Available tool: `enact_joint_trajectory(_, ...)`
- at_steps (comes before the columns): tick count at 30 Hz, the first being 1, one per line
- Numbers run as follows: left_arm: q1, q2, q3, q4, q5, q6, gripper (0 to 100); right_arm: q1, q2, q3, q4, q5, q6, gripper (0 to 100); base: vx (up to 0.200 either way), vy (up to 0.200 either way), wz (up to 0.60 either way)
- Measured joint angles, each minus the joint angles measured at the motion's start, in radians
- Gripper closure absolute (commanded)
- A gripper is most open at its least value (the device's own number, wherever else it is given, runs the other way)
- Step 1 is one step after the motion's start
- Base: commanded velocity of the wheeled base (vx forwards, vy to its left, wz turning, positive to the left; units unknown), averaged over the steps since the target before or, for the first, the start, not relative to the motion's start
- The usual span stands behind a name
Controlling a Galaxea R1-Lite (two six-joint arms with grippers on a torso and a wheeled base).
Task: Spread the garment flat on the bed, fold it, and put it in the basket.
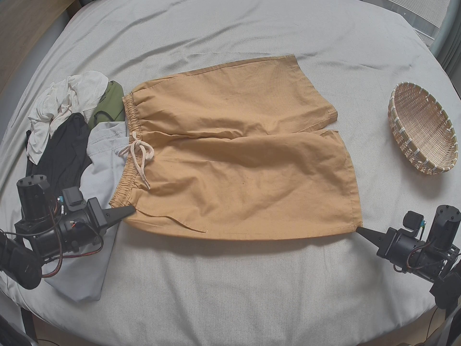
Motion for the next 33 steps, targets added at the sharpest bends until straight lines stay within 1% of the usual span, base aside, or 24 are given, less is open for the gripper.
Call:
enact_joint_trajectory(4,0.000,-0.055,0.069,0.002,-0.009,0.001,100,-0.001,-0.042,0.006,0.046,0.000,-0.003,100,0.000,0.000,0.00)
enact_joint_trajectory(7,-0.014,-0.107,0.124,0.003,-0.012,0.001,100,0.002,-0.085,0.008,0.128,-0.001,-0.005,100,0.000,0.000,0.00)
enact_joint_trajectory(13,-0.026,-0.149,0.173,0.004,-0.011,0.010,100,0.005,-0.124,0.008,0.206,-0.002,-0.011,100,0.000,0.000,0.00)
enact_joint_trajectory(22,-0.030,-0.187,0.279,0.004,-0.012,0.086,100,0.018,-0.225,0.009,0.410,-0.030,-0.079,100,0.000,0.000,0.00)
enact_joint_trajectory(23,-0.030,-0.189,0.292,0.003,-0.012,0.096,0,0.021,-0.239,0.008,0.427,-0.031,-0.082,0,0.000,0.000,0.00)
enact_joint_trajectory(27,-0.030,-0.193,0.315,0.017,-0.011,0.122,0,0.029,-0.285,0.009,0.477,-0.034,-0.087,0,0.000,0.000,0.00)
enact_joint_trajectory(33,-0.030,-0.210,0.322,0.035,-0.005,0.124,0,0.019,-0.327,0.008,0.483,-0.035,-0.088,0,0.000,0.000,0.00)
